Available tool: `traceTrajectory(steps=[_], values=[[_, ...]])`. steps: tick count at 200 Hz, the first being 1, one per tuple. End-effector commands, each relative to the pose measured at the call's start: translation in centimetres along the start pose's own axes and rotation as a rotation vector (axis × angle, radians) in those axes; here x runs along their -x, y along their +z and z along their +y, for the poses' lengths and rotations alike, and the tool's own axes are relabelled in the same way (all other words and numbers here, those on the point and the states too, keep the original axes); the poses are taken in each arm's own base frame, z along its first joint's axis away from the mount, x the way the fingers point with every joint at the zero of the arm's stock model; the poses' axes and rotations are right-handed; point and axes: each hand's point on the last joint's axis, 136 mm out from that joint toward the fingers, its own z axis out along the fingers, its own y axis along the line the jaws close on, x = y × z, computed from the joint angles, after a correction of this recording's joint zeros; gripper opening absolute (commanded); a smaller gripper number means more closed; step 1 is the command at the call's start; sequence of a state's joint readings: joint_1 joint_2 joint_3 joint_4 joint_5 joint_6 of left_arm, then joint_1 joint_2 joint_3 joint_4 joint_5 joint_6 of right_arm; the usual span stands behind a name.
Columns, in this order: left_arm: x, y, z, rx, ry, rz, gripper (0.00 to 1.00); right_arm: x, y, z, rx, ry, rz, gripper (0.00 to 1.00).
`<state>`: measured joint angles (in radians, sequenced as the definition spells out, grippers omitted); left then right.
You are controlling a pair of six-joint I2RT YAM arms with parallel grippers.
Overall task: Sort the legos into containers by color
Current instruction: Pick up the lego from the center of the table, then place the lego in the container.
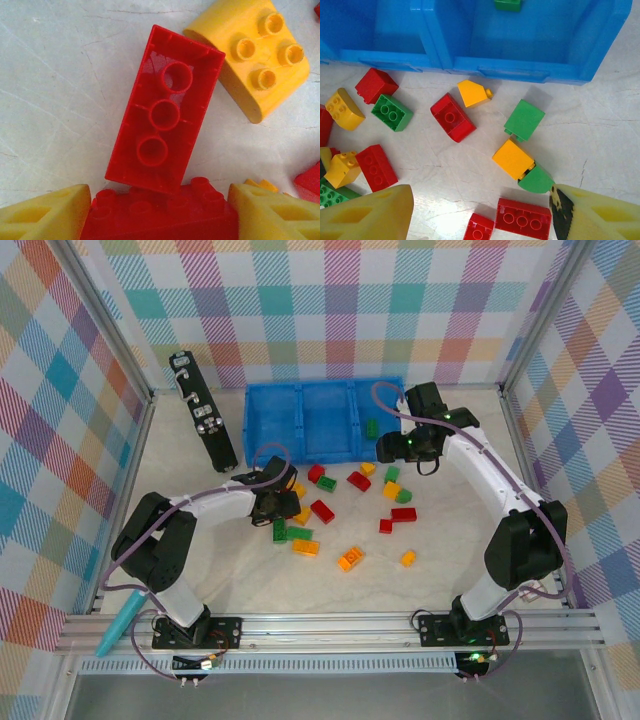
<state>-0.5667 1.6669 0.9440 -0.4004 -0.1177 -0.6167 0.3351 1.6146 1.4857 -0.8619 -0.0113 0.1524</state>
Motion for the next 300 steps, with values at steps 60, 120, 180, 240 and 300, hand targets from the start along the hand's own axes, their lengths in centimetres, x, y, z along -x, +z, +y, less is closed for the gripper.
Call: traceTrajectory(steps=[60, 120, 180, 240, 300], values=[[-4.2, -1.9, 5.3, 0.213, 0.096, 0.194, 0.59, -1.0, -0.7, -0.4, -0.031, -0.010, 0.012, 0.72], [4.0, -9.1, 1.5, 0.148, 0.139, -0.004, 0.59, -3.6, -0.2, -1.3, -0.044, 0.029, 0.048, 0.73], [12.9, -13.7, -1.2, 0.086, 0.170, -0.180, 0.60, -5.8, 1.4, -3.7, -0.053, 0.126, 0.077, 0.73], [19.9, -12.2, -2.1, 0.051, 0.121, -0.281, 0.60, -6.6, 3.6, -4.9, 0.000, 0.302, 0.114, 0.73], [23.4, -5.8, -3.1, 0.044, 0.112, -0.238, 0.60, -7.2, 5.6, -5.7, 0.011, 0.401, 0.136, 0.72]])
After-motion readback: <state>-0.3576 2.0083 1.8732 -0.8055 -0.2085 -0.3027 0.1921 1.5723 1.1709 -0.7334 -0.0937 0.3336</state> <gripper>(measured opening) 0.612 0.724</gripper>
